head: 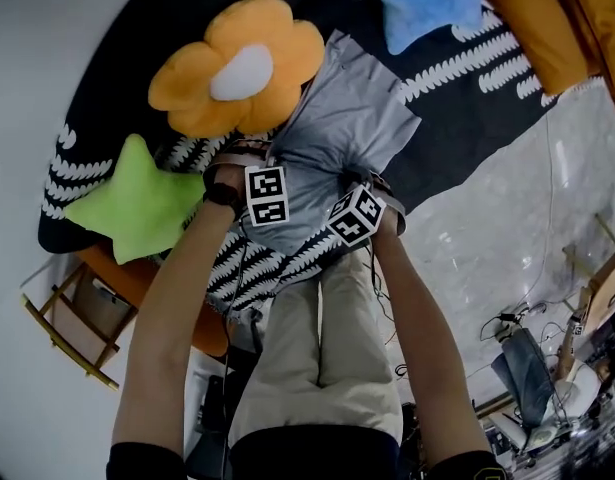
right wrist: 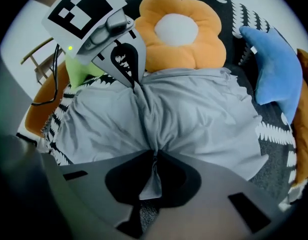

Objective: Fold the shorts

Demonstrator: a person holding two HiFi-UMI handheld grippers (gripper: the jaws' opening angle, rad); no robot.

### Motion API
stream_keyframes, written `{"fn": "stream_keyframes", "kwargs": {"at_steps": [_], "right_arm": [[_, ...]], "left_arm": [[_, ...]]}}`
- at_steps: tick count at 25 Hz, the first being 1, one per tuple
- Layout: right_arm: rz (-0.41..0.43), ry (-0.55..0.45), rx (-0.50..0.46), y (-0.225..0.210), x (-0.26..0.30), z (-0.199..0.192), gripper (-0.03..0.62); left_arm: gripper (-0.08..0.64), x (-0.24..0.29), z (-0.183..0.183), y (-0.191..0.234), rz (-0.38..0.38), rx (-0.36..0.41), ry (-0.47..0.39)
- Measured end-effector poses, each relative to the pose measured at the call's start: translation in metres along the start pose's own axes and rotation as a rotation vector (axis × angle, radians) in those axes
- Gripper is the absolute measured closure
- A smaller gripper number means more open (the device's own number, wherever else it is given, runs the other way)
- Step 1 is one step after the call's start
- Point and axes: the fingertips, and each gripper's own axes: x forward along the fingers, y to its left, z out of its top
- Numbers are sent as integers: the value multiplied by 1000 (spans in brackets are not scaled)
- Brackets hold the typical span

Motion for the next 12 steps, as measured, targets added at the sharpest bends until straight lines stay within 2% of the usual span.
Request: {"fn": "stream_keyframes", "kwargs": {"at_steps": [4, 7, 12], "right_arm": [[-2, 15, -23, 30, -7, -14, 551], [-8, 12, -48, 55, -21, -21, 551], [-28, -1, -24, 92, -50, -31, 551]], "left_arm": [[535, -17, -20, -26, 17, -65, -30], [535, -36, -21, -51, 23, -62, -62], [535, -69, -21, -93, 48, -66, -120]]}}
